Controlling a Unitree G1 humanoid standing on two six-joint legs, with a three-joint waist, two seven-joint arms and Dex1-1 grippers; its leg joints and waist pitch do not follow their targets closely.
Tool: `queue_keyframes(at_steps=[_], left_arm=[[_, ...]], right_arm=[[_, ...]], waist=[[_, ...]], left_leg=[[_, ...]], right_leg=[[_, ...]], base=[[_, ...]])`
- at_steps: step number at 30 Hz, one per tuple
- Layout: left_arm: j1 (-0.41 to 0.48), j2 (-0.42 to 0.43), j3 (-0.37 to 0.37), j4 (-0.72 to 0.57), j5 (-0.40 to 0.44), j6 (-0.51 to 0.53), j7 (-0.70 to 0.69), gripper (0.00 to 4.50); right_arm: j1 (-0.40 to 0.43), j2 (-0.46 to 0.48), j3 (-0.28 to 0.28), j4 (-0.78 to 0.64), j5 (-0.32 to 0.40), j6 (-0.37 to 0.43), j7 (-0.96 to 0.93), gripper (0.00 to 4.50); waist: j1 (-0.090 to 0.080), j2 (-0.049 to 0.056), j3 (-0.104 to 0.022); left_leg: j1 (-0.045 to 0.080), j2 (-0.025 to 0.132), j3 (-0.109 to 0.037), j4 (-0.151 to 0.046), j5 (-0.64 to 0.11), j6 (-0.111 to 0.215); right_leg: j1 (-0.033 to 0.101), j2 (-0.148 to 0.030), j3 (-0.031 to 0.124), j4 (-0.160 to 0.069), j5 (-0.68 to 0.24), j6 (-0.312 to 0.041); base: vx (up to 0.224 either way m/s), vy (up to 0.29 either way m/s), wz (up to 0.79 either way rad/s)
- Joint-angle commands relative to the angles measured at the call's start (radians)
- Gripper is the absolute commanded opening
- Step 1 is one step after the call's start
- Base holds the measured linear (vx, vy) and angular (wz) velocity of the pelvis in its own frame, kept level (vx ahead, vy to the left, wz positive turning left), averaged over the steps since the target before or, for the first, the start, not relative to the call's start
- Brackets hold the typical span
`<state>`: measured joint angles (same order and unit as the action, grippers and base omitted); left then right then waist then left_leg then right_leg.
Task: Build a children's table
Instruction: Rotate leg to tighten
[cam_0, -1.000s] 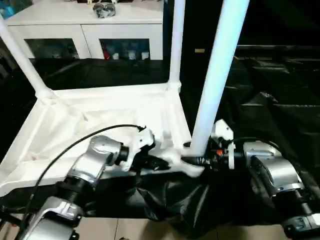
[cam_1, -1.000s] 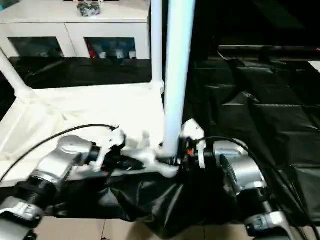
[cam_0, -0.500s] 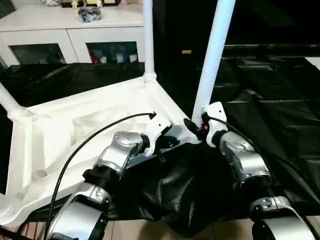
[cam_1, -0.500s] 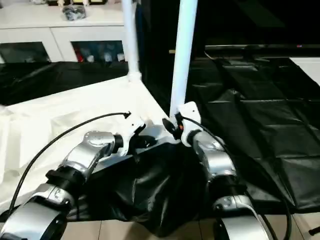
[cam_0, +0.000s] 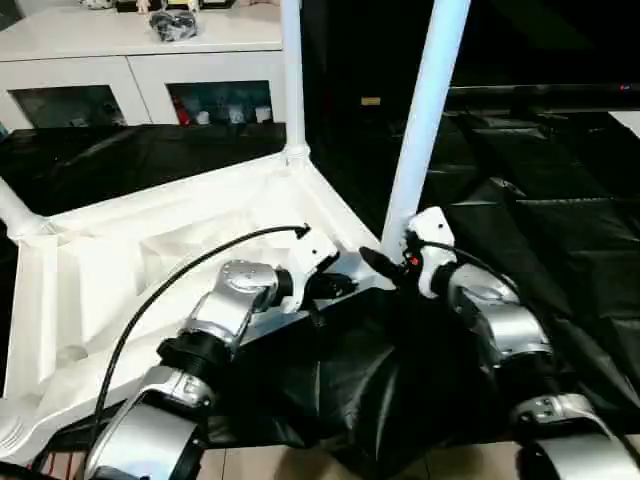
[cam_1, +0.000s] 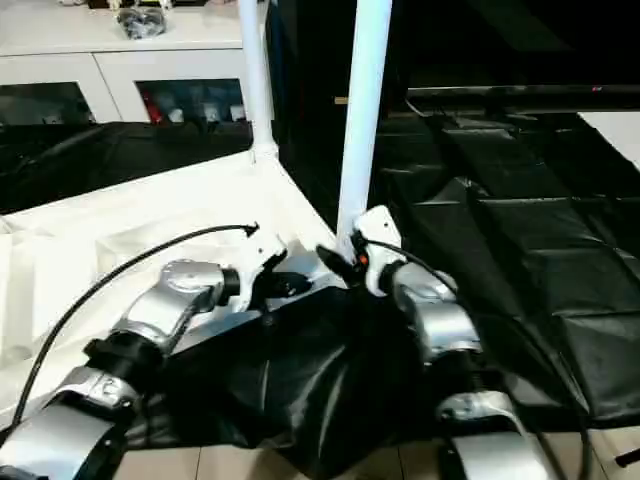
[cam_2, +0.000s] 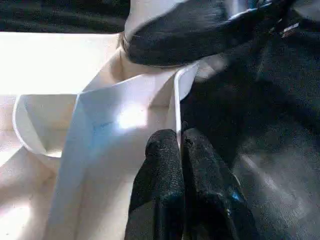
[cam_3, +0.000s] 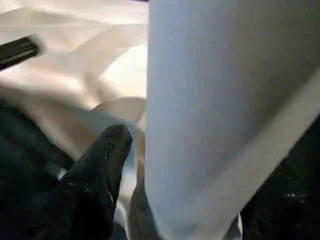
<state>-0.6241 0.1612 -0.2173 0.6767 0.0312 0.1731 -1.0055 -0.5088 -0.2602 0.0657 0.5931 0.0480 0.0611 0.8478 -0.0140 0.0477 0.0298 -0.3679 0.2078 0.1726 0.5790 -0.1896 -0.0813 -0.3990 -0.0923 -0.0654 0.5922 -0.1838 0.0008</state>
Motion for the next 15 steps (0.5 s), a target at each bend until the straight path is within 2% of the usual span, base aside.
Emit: queue_keyframes(at_steps=[1, 6, 8, 9, 15], left_arm=[[-0.01, -0.02, -0.029, -0.058, -0.043, -0.042, -0.053, 0.0], [0.02, 0.025, -0.049, -0.121, -0.079, -0.027, -0.193, 0.0], [0.029, 0.04, -0.058, -0.139, -0.085, -0.019, -0.228, 0.0], [0.037, 0.057, -0.067, -0.154, -0.091, -0.012, -0.261, 0.0], [0.05, 0.1, -0.076, -0.178, -0.097, 0.005, -0.331, 0.0]], right_arm=[[0.046, 0.032, 0.143, -0.013, 0.015, 0.025, 0.178, 3.06], [0.071, -0.034, 0.154, -0.067, 0.051, 0.053, 0.333, 3.06], [0.077, -0.053, 0.163, -0.078, 0.057, 0.068, 0.369, 3.06], [0.084, -0.07, 0.174, -0.088, 0.06, 0.08, 0.401, 3.06], [0.099, -0.101, 0.199, -0.099, 0.037, 0.076, 0.441, 3.06]], waist=[[0.009, -0.013, -0.053], [0.026, -0.013, -0.051], [0.029, -0.011, -0.049], [0.029, -0.013, -0.049], [0.041, -0.013, -0.047]], left_leg=[[-0.003, 0.014, 0.005, -0.057, -0.173, 0.13], [0.001, 0.019, 0.009, -0.059, -0.19, 0.123], [0.003, 0.021, 0.007, -0.062, -0.202, 0.117], [0.003, 0.021, 0.008, -0.062, -0.207, 0.116], [0.006, 0.02, 0.008, -0.065, -0.22, 0.09]], right_leg=[[0.057, -0.04, 0.03, -0.067, -0.108, -0.279], [0.054, -0.038, 0.03, -0.067, -0.154, -0.279], [0.053, -0.037, 0.029, -0.066, -0.159, -0.28], [0.052, -0.036, 0.03, -0.067, -0.166, -0.278], [0.048, -0.039, 0.033, -0.071, -0.226, -0.255]], base=[[0.0, 0.0, 0.0], [0.0, 0.0, 0.0], [0.0, 0.0, 0.0], [0.0, 0.0, 0.0], [0.0, 0.0, 0.0]])
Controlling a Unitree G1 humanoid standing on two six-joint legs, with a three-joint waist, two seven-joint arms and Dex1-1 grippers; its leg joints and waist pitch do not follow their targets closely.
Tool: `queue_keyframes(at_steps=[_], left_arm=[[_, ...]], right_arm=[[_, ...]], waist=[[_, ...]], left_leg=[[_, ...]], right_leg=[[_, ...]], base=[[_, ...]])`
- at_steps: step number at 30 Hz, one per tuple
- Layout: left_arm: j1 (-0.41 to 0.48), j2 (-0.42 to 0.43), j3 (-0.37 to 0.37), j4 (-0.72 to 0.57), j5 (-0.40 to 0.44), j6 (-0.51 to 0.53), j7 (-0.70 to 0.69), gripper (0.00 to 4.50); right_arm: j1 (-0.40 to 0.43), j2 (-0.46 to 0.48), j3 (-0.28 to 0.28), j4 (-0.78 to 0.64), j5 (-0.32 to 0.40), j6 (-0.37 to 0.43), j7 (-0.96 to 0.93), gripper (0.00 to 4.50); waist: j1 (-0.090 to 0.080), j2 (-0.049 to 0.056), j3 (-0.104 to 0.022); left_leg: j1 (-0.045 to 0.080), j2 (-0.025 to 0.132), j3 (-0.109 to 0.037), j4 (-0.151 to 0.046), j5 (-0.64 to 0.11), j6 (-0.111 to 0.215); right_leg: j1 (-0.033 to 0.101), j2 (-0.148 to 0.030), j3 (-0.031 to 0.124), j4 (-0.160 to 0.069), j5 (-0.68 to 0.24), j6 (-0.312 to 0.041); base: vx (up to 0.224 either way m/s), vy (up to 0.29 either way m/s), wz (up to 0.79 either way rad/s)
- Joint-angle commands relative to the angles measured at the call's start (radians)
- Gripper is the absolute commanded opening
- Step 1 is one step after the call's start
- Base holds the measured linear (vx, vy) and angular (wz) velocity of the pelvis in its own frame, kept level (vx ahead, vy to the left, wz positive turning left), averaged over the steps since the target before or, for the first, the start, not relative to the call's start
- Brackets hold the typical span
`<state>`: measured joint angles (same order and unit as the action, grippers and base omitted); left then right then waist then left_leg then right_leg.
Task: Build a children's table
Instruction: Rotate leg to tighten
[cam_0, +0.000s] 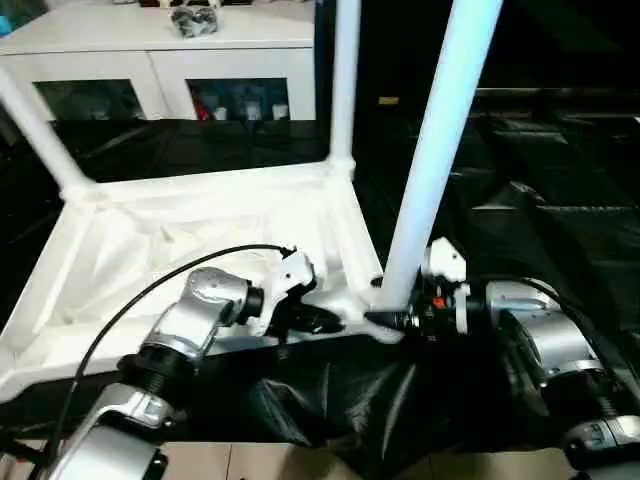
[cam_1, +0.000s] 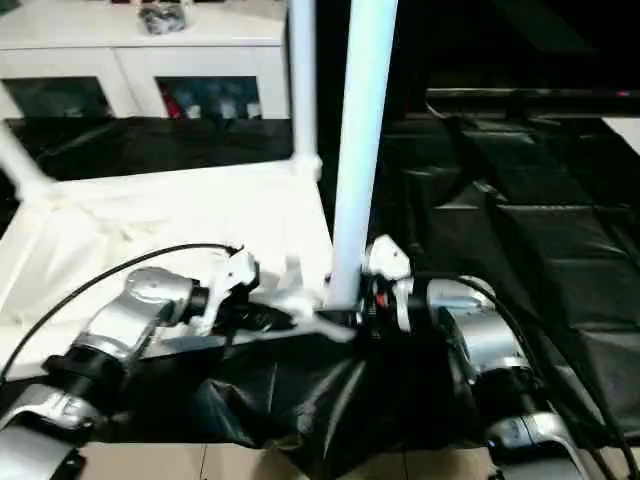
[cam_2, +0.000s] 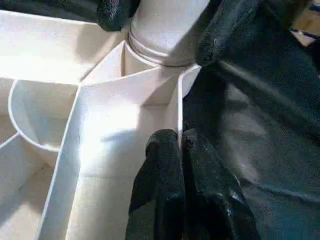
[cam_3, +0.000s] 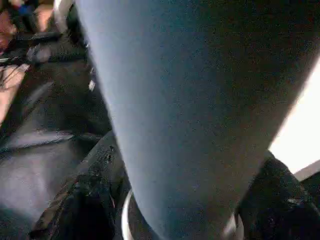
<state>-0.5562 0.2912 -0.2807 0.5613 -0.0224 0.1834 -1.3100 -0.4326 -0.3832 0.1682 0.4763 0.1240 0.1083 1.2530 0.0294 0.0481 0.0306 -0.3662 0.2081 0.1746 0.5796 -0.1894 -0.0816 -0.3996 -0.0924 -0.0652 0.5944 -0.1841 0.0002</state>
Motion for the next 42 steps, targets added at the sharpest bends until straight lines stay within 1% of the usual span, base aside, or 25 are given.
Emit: queue_keyframes(at_steps=[1, 3, 6, 8, 15, 18, 19, 20, 21, 23, 24, 25, 26, 27, 28, 29, 30, 31, 32, 33, 36, 37, 38, 41, 42], left_arm=[[-0.014, -0.022, -0.012, -0.07, -0.044, -0.001, -0.038, 0.0], [-0.011, -0.017, -0.012, -0.075, -0.045, 0.0, -0.042, 0.0], [-0.005, -0.009, -0.011, -0.086, -0.046, 0.006, -0.047, 0.0], [-0.001, -0.007, -0.013, -0.093, -0.048, 0.01, -0.047, 0.0], [0.008, -0.014, -0.018, -0.1, -0.047, 0.013, -0.035, 0.0], [0.004, -0.03, -0.012, -0.093, -0.04, 0.015, -0.002, 0.0], [-0.003, -0.048, -0.007, -0.08, -0.032, 0.013, 0.033, 0.0], [-0.012, -0.066, -0.002, -0.065, -0.021, 0.008, 0.072, 0.0], [-0.012, -0.066, -0.002, -0.065, -0.021, 0.008, 0.072, 0.0], [-0.037, -0.109, 0.01, -0.025, 0.0, 0.005, 0.167, 0.0], [-0.056, -0.137, 0.018, 0.003, 0.015, 0.004, 0.23, 0.0], [-0.071, -0.158, 0.024, 0.024, 0.023, 0.009, 0.274, 0.0], [-0.082, -0.175, 0.027, 0.039, 0.028, 0.014, 0.302, 0.0], [-0.083, -0.177, 0.027, 0.041, 0.028, 0.014, 0.307, 0.0], [-0.101, -0.211, 0.036, 0.068, 0.036, 0.02, 0.369, 0.0], [-0.104, -0.217, 0.037, 0.073, 0.037, 0.021, 0.38, 0.0], [-0.116, -0.241, 0.041, 0.089, 0.04, 0.025, 0.422, 0.0], [-0.117, -0.247, 0.041, 0.091, 0.042, 0.027, 0.43, 0.0], [-0.119, -0.26, 0.04, 0.096, 0.047, 0.026, 0.442, 0.0], [-0.12, -0.271, 0.04, 0.101, 0.053, 0.02, 0.445, 0.0], [-0.12, -0.272, 0.038, 0.104, 0.054, 0.011, 0.435, 0.0], [-0.122, -0.269, 0.037, 0.111, 0.056, 0.001, 0.431, 0.0], [-0.123, -0.267, 0.037, 0.113, 0.057, -0.002, 0.43, 0.0], [-0.12, -0.252, 0.03, 0.116, 0.063, -0.02, 0.42, 0.0], [-0.118, -0.242, 0.028, 0.12, 0.067, -0.03, 0.413, 0.0]], right_arm=[[0.026, 0.024, 0.096, 0.021, -0.04, 0.03, 0.043, 3.06], [0.026, 0.026, 0.094, 0.023, -0.038, 0.029, 0.045, 2.83], [0.025, 0.03, 0.097, 0.02, -0.028, 0.035, 0.05, 2.64], [0.026, 0.032, 0.097, 0.014, -0.022, 0.044, 0.053, 2.61], [0.031, 0.041, 0.098, 0.0, -0.007, 0.065, 0.06, 2.59], [0.04, 0.05, 0.094, -0.004, -0.005, 0.069, 0.05, 2.59], [0.045, 0.064, 0.081, -0.001, -0.003, 0.073, 0.017, 2.59], [0.045, 0.082, 0.067, 0.008, -0.006, 0.08, -0.027, 2.59], [0.045, 0.082, 0.067, 0.008, -0.006, 0.08, -0.027, 2.59], [0.027, 0.132, 0.035, 0.058, -0.027, 0.077, -0.16, 2.59], [0.009, 0.166, 0.016, 0.1, -0.044, 0.082, -0.255, 2.59], [-0.007, 0.191, 0.003, 0.136, -0.062, 0.072, -0.335, 2.57], [-0.017, 0.212, -0.005, 0.163, -0.075, 0.065, -0.396, 2.57], [-0.018, 0.215, -0.006, 0.166, -0.076, 0.066, -0.403, 2.55], [-0.04, 0.256, -0.025, 0.211, -0.09, 0.085, -0.521, 2.55], [-0.045, 0.264, -0.029, 0.22, -0.093, 0.09, -0.546, 2.53], [-0.065, 0.297, -0.051, 0.256, -0.093, 0.114, -0.629, 2.53], [-0.071, 0.307, -0.057, 0.266, -0.091, 0.118, -0.646, 2.53], [-0.089, 0.331, -0.071, 0.289, -0.088, 0.127, -0.679, 2.53], [-0.104, 0.349, -0.069, 0.309, -0.099, 0.107, -0.689, 2.53], [-0.114, 0.355, -0.066, 0.324, -0.105, 0.085, -0.693, 2.53], [-0.126, 0.364, -0.079, 0.341, -0.088, 0.08, -0.69, 2.76], [-0.13, 0.366, -0.084, 0.345, -0.082, 0.082, -0.687, 2.9], [-0.127, 0.365, -0.091, 0.331, -0.059, 0.097, -0.656, 3.11], [-0.122, 0.361, -0.086, 0.316, -0.062, 0.089, -0.639, 3.37]], waist=[[0.0, -0.013, -0.048], [0.001, -0.014, -0.049], [0.001, -0.012, -0.05], [0.001, -0.013, -0.051], [0.002, -0.013, -0.051], [0.002, -0.014, -0.051], [0.001, -0.017, -0.05], [0.002, -0.015, -0.049], [0.002, -0.015, -0.047], [-0.001, -0.017, -0.045], [-0.004, -0.017, -0.042], [-0.007, -0.015, -0.04], [-0.01, -0.015, -0.04], [-0.011, -0.015, -0.041], [-0.017, -0.015, -0.039], [-0.024, -0.014, -0.039], [-0.027, -0.014, -0.039], [-0.034, -0.013, -0.038], [-0.035, -0.011, -0.04], [-0.041, -0.012, -0.041], [-0.046, -0.011, -0.042], [-0.047, -0.011, -0.042], [-0.049, -0.011, -0.043], [-0.051, -0.01, -0.041], [-0.051, -0.01, -0.042]], left_leg=[[0.005, 0.02, 0.007, -0.065, -0.214, 0.087], [0.003, 0.02, 0.005, -0.065, -0.203, 0.086], [0.003, 0.02, 0.005, -0.065, -0.192, 0.09], [0.003, 0.019, 0.006, -0.063, -0.184, 0.093], [0.003, 0.019, 0.006, -0.063, -0.187, 0.091], [0.003, 0.019, 0.006, -0.062, -0.184, 0.092], [0.004, 0.019, 0.007, -0.062, -0.184, 0.092], [0.004, 0.019, 0.007, -0.063, -0.189, 0.09], [0.005, 0.019, 0.007, -0.065, -0.198, 0.086], [0.006, 0.017, 0.004, -0.068, -0.241, 0.064], [0.007, 0.016, 0.005, -0.068, -0.25, 0.06], [0.009, 0.014, 0.001, -0.071, -0.274, 0.04], [0.01, 0.011, -0.001, -0.072, -0.286, 0.024], [0.012, 0.011, -0.002, -0.072, -0.29, 0.019], [0.008, 0.009, -0.002, -0.073, -0.293, 0.017], [0.006, 0.008, -0.004, -0.074, -0.303, 0.012], [0.007, 0.007, -0.005, -0.074, -0.314, 0.015], [0.008, 0.006, -0.004, -0.073, -0.327, 0.017], [0.01, 0.005, -0.005, -0.072, -0.332, 0.018], [0.005, 0.004, -0.005, -0.072, -0.332, 0.022], [0.004, 0.005, -0.004, -0.071, -0.33, 0.039], [0.002, 0.005, -0.005, -0.072, -0.325, 0.044], [0.001, 0.006, -0.005, -0.072, -0.326, 0.046], [0.002, 0.007, -0.006, -0.074, -0.341, 0.048], [0.002, 0.007, -0.005, -0.074, -0.341, 0.048]], right_leg=[[0.048, -0.038, 0.034, -0.073, -0.22, -0.255], [0.05, -0.039, 0.033, -0.069, -0.199, -0.258], [0.051, -0.038, 0.032, -0.067, -0.173, -0.263], [0.051, -0.038, 0.032, -0.066, -0.156, -0.267], [0.052, -0.038, 0.032, -0.067, -0.171, -0.263], [0.052, -0.038, 0.032, -0.066, -0.167, -0.263], [0.051, -0.037, 0.032, -0.067, -0.169, -0.262], [0.05, -0.038, 0.033, -0.069, -0.187, -0.259], [0.048, -0.039, 0.033, -0.072, -0.206, -0.255], [0.047, -0.04, 0.033, -0.08, -0.293, -0.229], [0.043, -0.04, 0.034, -0.084, -0.318, -0.221], [0.041, -0.042, 0.033, -0.089, -0.382, -0.202], [0.04, -0.041, 0.031, -0.092, -0.42, -0.182], [0.038, -0.041, 0.032, -0.094, -0.427, -0.177], [0.039, -0.04, 0.032, -0.095, -0.422, -0.17], [0.041, -0.039, 0.031, -0.093, -0.416, -0.169], [0.04, -0.039, 0.03, -0.095, -0.424, -0.167], [0.036, -0.037, 0.03, -0.098, -0.436, -0.163], [0.037, -0.038, 0.03, -0.099, -0.442, -0.162], [0.039, -0.037, 0.029, -0.098, -0.438, -0.161], [0.039, -0.038, 0.029, -0.1, -0.42, -0.167], [0.04, -0.038, 0.029, -0.098, -0.408, -0.173], [0.04, -0.037, 0.028, -0.098, -0.406, -0.176], [0.039, -0.038, 0.028, -0.1, -0.42, -0.175], [0.039, -0.038, 0.028, -0.1, -0.418, -0.175]], base=[[0.0, 0.0, 0.0], [0.0, 0.0, 0.0], [0.0, 0.0, 0.0], [0.0, 0.0, 0.0], [0.0, 0.0, 0.0], [0.0, 0.0, 0.0], [0.0, 0.0, 0.0], [0.0, 0.0, 0.0], [0.0, 0.0, 0.0], [0.0, 0.0, 0.0], [0.0, 0.0, 0.0], [0.0, 0.0, 0.0], [0.0, 0.0, 0.0], [0.0, 0.0, 0.0], [0.0, 0.0, 0.0], [0.0, 0.0, 0.0], [0.0, 0.0, 0.0], [0.0, 0.0, 0.0], [0.0, 0.0, 0.0], [0.0, 0.0, 0.0], [0.0, 0.0, 0.0], [0.0, 0.0, 0.0], [0.0, 0.0, 0.0], [0.0, 0.0, 0.0], [0.0, 0.0, 0.0]])
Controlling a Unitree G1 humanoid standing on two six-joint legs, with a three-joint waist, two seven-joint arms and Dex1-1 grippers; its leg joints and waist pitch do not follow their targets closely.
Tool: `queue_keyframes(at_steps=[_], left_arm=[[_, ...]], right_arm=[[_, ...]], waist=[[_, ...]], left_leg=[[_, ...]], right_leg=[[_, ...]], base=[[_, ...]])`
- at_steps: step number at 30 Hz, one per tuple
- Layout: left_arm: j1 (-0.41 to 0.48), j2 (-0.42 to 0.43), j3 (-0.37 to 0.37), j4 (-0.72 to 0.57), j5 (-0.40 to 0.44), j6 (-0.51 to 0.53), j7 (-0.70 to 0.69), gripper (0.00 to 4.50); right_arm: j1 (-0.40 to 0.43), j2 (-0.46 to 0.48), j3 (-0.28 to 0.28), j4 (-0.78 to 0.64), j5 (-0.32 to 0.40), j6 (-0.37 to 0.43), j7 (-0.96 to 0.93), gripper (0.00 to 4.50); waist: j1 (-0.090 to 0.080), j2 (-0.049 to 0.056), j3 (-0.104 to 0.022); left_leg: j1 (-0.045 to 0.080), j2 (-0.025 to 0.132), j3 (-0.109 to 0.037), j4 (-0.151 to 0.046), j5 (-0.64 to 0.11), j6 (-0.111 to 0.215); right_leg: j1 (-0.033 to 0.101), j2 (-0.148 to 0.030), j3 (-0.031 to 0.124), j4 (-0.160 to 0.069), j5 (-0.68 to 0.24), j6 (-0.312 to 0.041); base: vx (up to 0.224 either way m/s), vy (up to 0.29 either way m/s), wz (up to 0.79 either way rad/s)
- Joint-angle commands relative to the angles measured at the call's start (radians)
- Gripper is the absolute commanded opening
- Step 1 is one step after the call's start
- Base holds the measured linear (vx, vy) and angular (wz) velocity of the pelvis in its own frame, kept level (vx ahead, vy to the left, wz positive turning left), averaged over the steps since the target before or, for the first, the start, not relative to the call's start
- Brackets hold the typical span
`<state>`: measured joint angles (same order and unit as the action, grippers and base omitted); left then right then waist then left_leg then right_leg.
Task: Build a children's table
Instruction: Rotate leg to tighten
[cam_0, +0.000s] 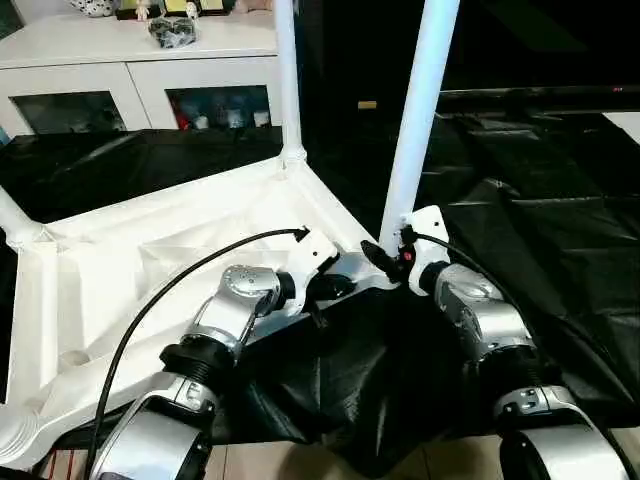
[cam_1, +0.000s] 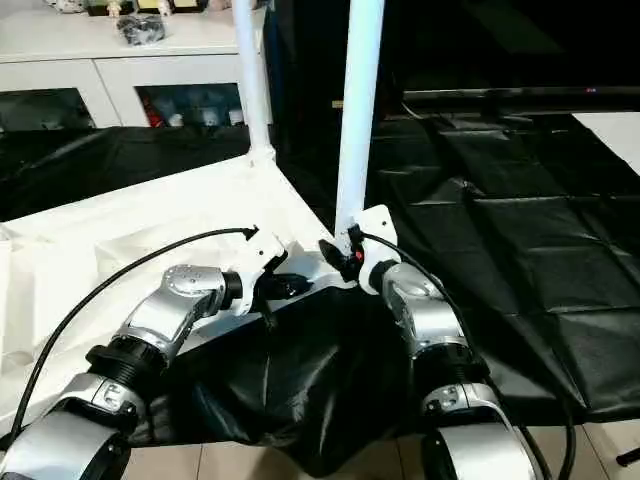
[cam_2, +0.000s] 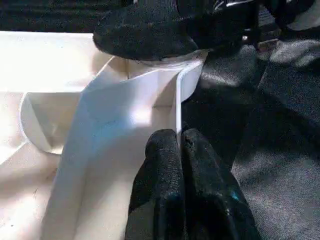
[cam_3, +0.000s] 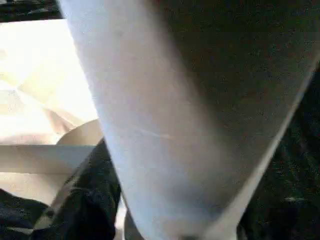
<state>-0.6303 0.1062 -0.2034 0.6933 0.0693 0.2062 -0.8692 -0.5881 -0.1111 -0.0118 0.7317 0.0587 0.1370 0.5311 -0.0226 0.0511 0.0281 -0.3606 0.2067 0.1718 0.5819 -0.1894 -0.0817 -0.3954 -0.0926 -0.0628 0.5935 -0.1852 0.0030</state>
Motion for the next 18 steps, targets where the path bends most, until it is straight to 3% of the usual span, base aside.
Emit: queue_keyframes(at_steps=[1, 4, 5, 6, 9, 10, 11, 14, 18], left_arm=[[-0.044, -0.055, -0.049, -0.01, -0.024, -0.055, -0.029, 0.0], [-0.042, -0.047, -0.049, -0.01, -0.02, -0.058, -0.032, 0.0], [-0.04, -0.044, -0.046, -0.012, -0.019, -0.057, -0.033, 0.0], [-0.04, -0.044, -0.046, -0.012, -0.019, -0.057, -0.033, 0.0], [-0.034, -0.039, -0.042, -0.015, -0.016, -0.057, -0.037, 0.0], [-0.031, -0.037, -0.043, -0.016, -0.014, -0.059, -0.039, 0.0], [-0.029, -0.034, -0.042, -0.016, -0.012, -0.062, -0.04, 0.0], [-0.025, -0.031, -0.041, -0.018, -0.016, -0.062, -0.048, 0.0], [-0.02, -0.02, -0.042, -0.019, -0.02, -0.072, -0.066, 0.0]], right_arm=[[0.035, 0.087, 0.096, 0.057, 0.0, 0.055, 0.088, 3.37], [0.045, 0.067, 0.092, 0.028, -0.014, 0.025, 0.076, 3.58], [0.056, 0.044, 0.087, -0.001, -0.014, 0.012, 0.079, 3.58], [0.056, 0.044, 0.087, -0.001, -0.014, 0.012, 0.079, 3.58], [0.12, -0.03, 0.072, -0.15, 0.03, 0.014, 0.164, 3.58], [0.158, -0.067, 0.068, -0.225, 0.052, 0.018, 0.209, 3.58], [0.205, -0.124, 0.061, -0.311, 0.076, 0.036, 0.263, 3.58], [0.252, -0.187, 0.035, -0.377, 0.093, 0.039, 0.308, 3.58], [0.329, -0.294, -0.027, -0.458, 0.129, 0.049, 0.379, 3.58]], waist=[[0.001, -0.013, -0.039], [0.002, -0.013, -0.041], [0.003, -0.02, -0.041], [0.006, -0.017, -0.041], [0.013, -0.018, -0.045], [0.025, -0.019, -0.047], [0.031, -0.018, -0.05], [0.042, -0.02, -0.054], [0.051, -0.02, -0.05]], left_leg=[[-0.003, 0.01, -0.003, -0.077, -0.339, 0.048], [-0.004, 0.011, -0.002, -0.077, -0.326, 0.049], [-0.005, 0.011, 0.0, -0.076, -0.318, 0.051], [-0.004, 0.012, -0.001, -0.076, -0.314, 0.052], [-0.004, 0.014, 0.001, -0.073, -0.276, 0.065], [0.002, 0.017, 0.007, -0.067, -0.243, 0.087], [-0.005, 0.016, 0.007, -0.065, -0.2, 0.102], [-0.009, 0.016, 0.007, -0.058, -0.126, 0.14], [-0.006, 0.015, 0.01, -0.058, -0.17, 0.139]], right_leg=[[0.034, -0.038, 0.026, -0.098, -0.411, -0.179], [0.035, -0.039, 0.028, -0.095, -0.38, -0.19], [0.034, -0.038, 0.028, -0.096, -0.372, -0.191], [0.035, -0.04, 0.029, -0.094, -0.368, -0.192], [0.039, -0.037, 0.031, -0.089, -0.304, -0.202], [0.038, -0.036, 0.035, -0.086, -0.225, -0.218], [0.045, -0.035, 0.035, -0.076, -0.159, -0.234], [0.052, -0.038, 0.032, -0.064, -0.045, -0.259], [0.051, -0.038, 0.032, -0.075, -0.13, -0.252]], base=[[0.0, 0.0, 0.0], [0.0, 0.0, 0.0], [0.0, 0.0, 0.0], [0.0, 0.0, 0.0], [0.0, 0.0, 0.0], [0.052, 0.004, 0.09], [0.052, 0.004, 0.09], [0.0, 0.0, 0.0], [0.0, 0.0, 0.0]])
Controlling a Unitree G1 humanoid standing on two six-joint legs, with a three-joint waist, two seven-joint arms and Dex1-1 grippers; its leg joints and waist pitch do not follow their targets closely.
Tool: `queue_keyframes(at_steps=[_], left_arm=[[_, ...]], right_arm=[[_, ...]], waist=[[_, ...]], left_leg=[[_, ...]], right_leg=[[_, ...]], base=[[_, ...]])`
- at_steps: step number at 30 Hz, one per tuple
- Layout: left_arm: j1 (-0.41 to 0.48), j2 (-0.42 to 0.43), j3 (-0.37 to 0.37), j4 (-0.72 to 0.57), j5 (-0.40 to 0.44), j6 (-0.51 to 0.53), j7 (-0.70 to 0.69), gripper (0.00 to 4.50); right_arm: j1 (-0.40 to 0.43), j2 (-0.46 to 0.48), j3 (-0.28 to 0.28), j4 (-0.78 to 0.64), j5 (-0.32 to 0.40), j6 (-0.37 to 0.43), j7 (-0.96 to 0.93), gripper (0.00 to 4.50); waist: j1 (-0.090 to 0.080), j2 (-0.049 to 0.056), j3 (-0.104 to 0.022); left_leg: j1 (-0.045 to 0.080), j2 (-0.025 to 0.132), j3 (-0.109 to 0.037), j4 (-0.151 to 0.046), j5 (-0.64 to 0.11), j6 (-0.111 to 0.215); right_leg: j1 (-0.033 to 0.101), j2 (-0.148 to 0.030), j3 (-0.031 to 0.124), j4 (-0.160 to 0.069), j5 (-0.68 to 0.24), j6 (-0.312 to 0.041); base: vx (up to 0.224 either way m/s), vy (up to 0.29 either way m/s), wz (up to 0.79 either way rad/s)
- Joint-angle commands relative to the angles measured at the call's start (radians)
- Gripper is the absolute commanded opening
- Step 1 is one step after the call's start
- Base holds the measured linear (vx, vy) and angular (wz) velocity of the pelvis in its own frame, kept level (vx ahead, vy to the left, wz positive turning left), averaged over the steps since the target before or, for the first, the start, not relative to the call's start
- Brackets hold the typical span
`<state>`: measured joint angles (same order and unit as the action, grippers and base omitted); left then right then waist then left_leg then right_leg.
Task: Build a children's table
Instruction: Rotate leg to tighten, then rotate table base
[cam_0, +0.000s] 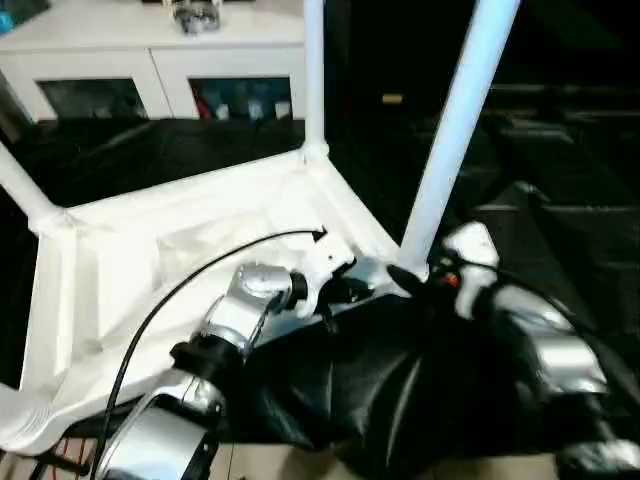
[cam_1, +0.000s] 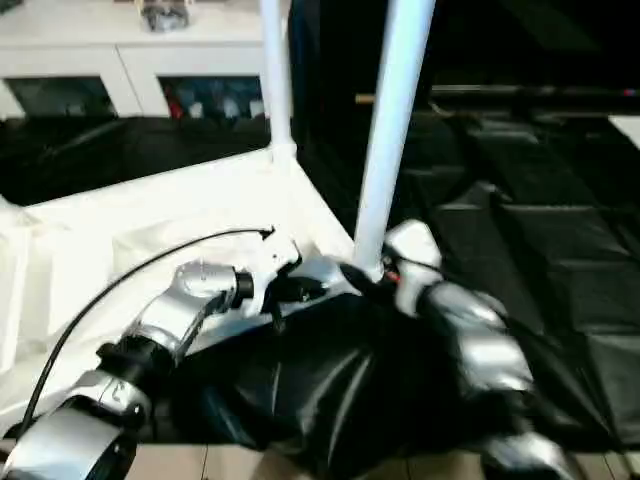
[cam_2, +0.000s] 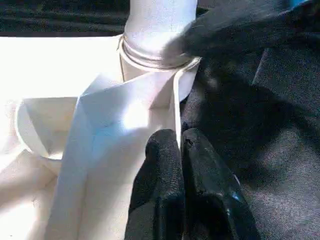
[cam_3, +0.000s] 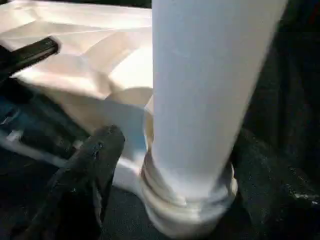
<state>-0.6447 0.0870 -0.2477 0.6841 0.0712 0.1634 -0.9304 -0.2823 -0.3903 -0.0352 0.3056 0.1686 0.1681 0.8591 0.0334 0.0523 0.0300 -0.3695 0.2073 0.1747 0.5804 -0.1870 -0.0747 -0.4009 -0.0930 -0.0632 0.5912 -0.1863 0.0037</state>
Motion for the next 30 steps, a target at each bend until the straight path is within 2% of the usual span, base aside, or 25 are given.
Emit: queue_keyframes(at_steps=[1, 5, 6, 8, 9, 10, 11, 12, 13, 14, 15, 16, 17, 18, 19, 20, 21, 22, 23, 24, 25, 26, 28, 29, 30], left_arm=[[-0.005, 0.002, 0.001, -0.009, -0.022, -0.034, -0.006, 0.0], [0.003, 0.014, -0.009, -0.015, -0.019, -0.079, -0.026, 0.0], [0.006, 0.013, -0.006, -0.02, -0.02, -0.09, -0.022, 0.0], [0.013, 0.008, 0.005, -0.04, -0.035, -0.089, -0.022, 0.0], [0.018, 0.006, 0.01, -0.058, -0.045, -0.078, -0.029, 0.28], [0.033, 0.006, 0.016, -0.108, -0.066, -0.047, -0.044, 0.28], [0.044, 0.007, 0.021, -0.148, -0.081, -0.019, -0.045, 0.44], [0.044, 0.007, 0.021, -0.148, -0.081, -0.019, -0.045, 0.44], [0.058, 0.01, 0.026, -0.191, -0.097, 0.016, -0.048, 0.61], [0.058, 0.01, 0.026, -0.191, -0.097, 0.016, -0.048, 0.67], [0.084, 0.025, 0.03, -0.278, -0.121, 0.077, -0.059, 0.75], [0.106, 0.038, 0.035, -0.344, -0.138, 0.123, -0.064, 0.93], [0.139, 0.059, 0.045, -0.435, -0.163, 0.186, -0.067, 0.93], [0.166, 0.076, 0.053, -0.502, -0.184, 0.233, -0.071, 1.04], [0.196, 0.096, 0.059, -0.568, -0.202, 0.275, -0.079, 1.11], [0.196, 0.096, 0.059, -0.568, -0.202, 0.275, -0.079, 1.24], [0.233, 0.126, 0.064, -0.645, -0.223, 0.326, -0.086, 1.35], [0.329, 0.212, 0.082, -0.819, -0.264, 0.443, -0.103, 1.44], [0.364, 0.244, 0.091, -0.879, -0.277, 0.484, -0.107, 1.44], [0.403, 0.276, 0.108, -0.934, -0.286, 0.521, -0.109, 1.57], [0.44, 0.303, 0.128, -0.985, -0.299, 0.557, -0.107, 1.68], [0.452, 0.311, 0.135, -1.001, -0.303, 0.568, -0.106, 1.68], [0.59, 0.386, 0.203, -1.155, -0.357, 0.677, -0.112, 1.92], [0.607, 0.394, 0.21, -1.173, -0.364, 0.69, -0.113, 1.92], [0.642, 0.408, 0.224, -1.196, -0.367, 0.702, -0.117, 1.99]], right_arm=[[0.04, -0.035, -0.012, -0.051, 0.029, 0.031, 0.064, 3.58], [0.095, -0.088, -0.017, -0.119, 0.047, 0.06, 0.096, 3.58], [0.108, -0.099, -0.011, -0.139, 0.054, 0.071, 0.11, 3.58], [0.13, -0.115, 0.001, -0.184, 0.073, 0.095, 0.136, 3.58], [0.138, -0.117, 0.007, -0.205, 0.084, 0.106, 0.145, 3.63], [0.146, -0.112, 0.022, -0.246, 0.101, 0.121, 0.156, 3.65], [0.149, -0.106, 0.035, -0.273, 0.11, 0.131, 0.157, 3.65], [0.149, -0.106, 0.035, -0.273, 0.11, 0.131, 0.157, 3.65], [0.151, -0.102, 0.046, -0.3, 0.123, 0.149, 0.16, 3.65], [0.151, -0.102, 0.046, -0.3, 0.123, 0.149, 0.16, 3.65], [0.149, -0.092, 0.058, -0.337, 0.145, 0.181, 0.162, 3.65], [0.146, -0.085, 0.068, -0.359, 0.154, 0.198, 0.161, 3.65], [0.139, -0.073, 0.079, -0.377, 0.155, 0.21, 0.155, 3.65], [0.13, -0.062, 0.085, -0.378, 0.153, 0.215, 0.146, 3.65], [0.123, -0.051, 0.089, -0.379, 0.154, 0.223, 0.137, 3.65], [0.123, -0.051, 0.089, -0.379, 0.154, 0.223, 0.137, 3.65], [0.113, -0.038, 0.095, -0.375, 0.156, 0.229, 0.123, 3.65], [0.081, 0.002, 0.107, -0.333, 0.139, 0.228, 0.079, 3.65], [0.07, 0.017, 0.111, -0.315, 0.134, 0.227, 0.064, 3.65], [0.054, 0.036, 0.114, -0.287, 0.119, 0.223, 0.036, 3.65], [0.039, 0.055, 0.115, -0.263, 0.113, 0.224, 0.013, 3.65], [0.036, 0.061, 0.115, -0.257, 0.112, 0.225, 0.007, 3.65], [-0.01, 0.134, 0.116, -0.169, 0.087, 0.207, -0.085, 3.65], [-0.015, 0.143, 0.117, -0.157, 0.082, 0.203, -0.097, 3.65], [-0.03, 0.165, 0.116, -0.127, 0.078, 0.191, -0.117, 3.65]], waist=[[-0.003, -0.019, -0.05], [-0.007, -0.028, -0.046], [-0.006, -0.027, -0.046], [-0.005, -0.027, -0.047], [-0.003, -0.032, -0.046], [-0.002, -0.03, -0.047], [-0.001, -0.025, -0.048], [0.0, -0.024, -0.049], [0.0, -0.02, -0.052], [-0.001, -0.021, -0.054], [0.0, -0.027, -0.052], [0.003, -0.028, -0.053], [0.001, -0.038, -0.051], [-0.001, -0.034, -0.049], [-0.003, -0.05, -0.046], [-0.003, -0.042, -0.046], [-0.004, -0.043, -0.041], [-0.005, -0.071, -0.042], [-0.011, -0.06, -0.037], [-0.014, -0.063, -0.033], [-0.013, -0.056, -0.034], [-0.014, -0.054, -0.037], [-0.007, -0.07, -0.03], [-0.007, -0.065, -0.029], [-0.004, -0.065, -0.029]], left_leg=[[0.002, 0.015, 0.006, -0.058, -0.181, 0.126], [-0.003, 0.012, 0.004, -0.061, -0.212, 0.112], [0.0, 0.012, 0.004, -0.061, -0.215, 0.11], [-0.002, 0.013, 0.003, -0.059, -0.197, 0.114], [-0.003, 0.014, 0.003, -0.059, -0.191, 0.117], [-0.005, 0.016, 0.001, -0.06, -0.178, 0.12], [-0.006, 0.017, 0.001, -0.06, -0.164, 0.123], [-0.005, 0.018, 0.001, -0.059, -0.158, 0.125], [-0.001, 0.021, 0.001, -0.058, -0.147, 0.126], [-0.002, 0.021, 0.0, -0.057, -0.135, 0.127], [0.0, 0.023, 0.002, -0.057, -0.132, 0.134], [-0.006, 0.023, -0.001, -0.058, -0.115, 0.137], [-0.005, 0.025, 0.001, -0.059, -0.109, 0.14], [-0.01, 0.023, 0.0, -0.06, -0.108, 0.141], [-0.008, 0.022, 0.004, -0.06, -0.129, 0.134], [-0.005, 0.024, 0.002, -0.061, -0.137, 0.12], [0.001, 0.023, 0.006, -0.062, -0.16, 0.108], [-0.005, 0.027, 0.003, -0.066, -0.147, 0.092], [-0.012, 0.024, -0.002, -0.076, -0.148, 0.078], [-0.011, 0.023, -0.002, -0.076, -0.161, 0.071], [0.009, 0.025, 0.002, -0.073, -0.184, 0.055], [0.014, 0.027, 0.003, -0.07, -0.177, 0.046], [0.009, 0.026, 0.005, -0.077, -0.177, 0.035], [0.006, 0.024, 0.003, -0.081, -0.178, 0.026], [0.013, 0.023, 0.006, -0.079, -0.184, 0.024]], right_leg=[[0.057, -0.037, 0.033, -0.074, -0.154, -0.243], [0.056, -0.036, 0.029, -0.083, -0.244, -0.212], [0.054, -0.037, 0.03, -0.085, -0.26, -0.207], [0.053, -0.037, 0.031, -0.084, -0.257, -0.2], [0.055, -0.037, 0.031, -0.084, -0.26, -0.194], [0.058, -0.039, 0.031, -0.08, -0.247, -0.194], [0.056, -0.04, 0.031, -0.077, -0.227, -0.204], [0.055, -0.04, 0.031, -0.078, -0.217, -0.21], [0.051, -0.038, 0.031, -0.073, -0.178, -0.229], [0.054, -0.036, 0.031, -0.068, -0.146, -0.238], [0.051, -0.035, 0.031, -0.067, -0.113, -0.253], [0.06, -0.039, 0.032, -0.057, -0.084, -0.262], [0.058, -0.039, 0.032, -0.054, -0.081, -0.264], [0.059, -0.04, 0.031, -0.054, -0.097, -0.261], [0.054, -0.04, 0.03, -0.063, -0.158, -0.248], [0.054, -0.042, 0.031, -0.059, -0.181, -0.247], [0.044, -0.036, 0.033, -0.072, -0.23, -0.23], [0.053, -0.042, 0.034, -0.057, -0.22, -0.227], [0.052, -0.041, 0.031, -0.056, -0.258, -0.21], [0.047, -0.037, 0.031, -0.061, -0.284, -0.2], [0.033, -0.033, 0.034, -0.069, -0.292, -0.203], [0.032, -0.033, 0.036, -0.064, -0.26, -0.214], [0.035, -0.029, 0.037, -0.057, -0.214, -0.226], [0.037, -0.028, 0.036, -0.053, -0.22, -0.223], [0.033, -0.025, 0.037, -0.057, -0.223, -0.217]], base=[[0.0, 0.0, 0.0], [0.0, 0.0, 0.0], [0.0, 0.0, 0.0], [0.0, 0.0, 0.0], [0.0, 0.0, 0.0], [0.0, 0.0, 0.0], [0.0, 0.0, 0.0], [0.0, 0.0, 0.0], [0.0, 0.0, 0.0], [0.0, 0.0, 0.0], [0.0, 0.0, 0.0], [0.0, 0.0, 0.0], [0.0, 0.0, 0.0], [0.0, 0.0, 0.0], [0.0, 0.0, 0.0], [0.0, 0.0, 0.0], [0.0, 0.0, 0.0], [0.0, 0.0, 0.0], [0.0, 0.0, 0.0], [0.0, 0.0, 0.0], [0.0, 0.0, 0.0], [0.0, 0.0, 0.0], [0.0, 0.0, 0.0], [0.0, 0.0, 0.0], [0.0, 0.0, 0.0]])
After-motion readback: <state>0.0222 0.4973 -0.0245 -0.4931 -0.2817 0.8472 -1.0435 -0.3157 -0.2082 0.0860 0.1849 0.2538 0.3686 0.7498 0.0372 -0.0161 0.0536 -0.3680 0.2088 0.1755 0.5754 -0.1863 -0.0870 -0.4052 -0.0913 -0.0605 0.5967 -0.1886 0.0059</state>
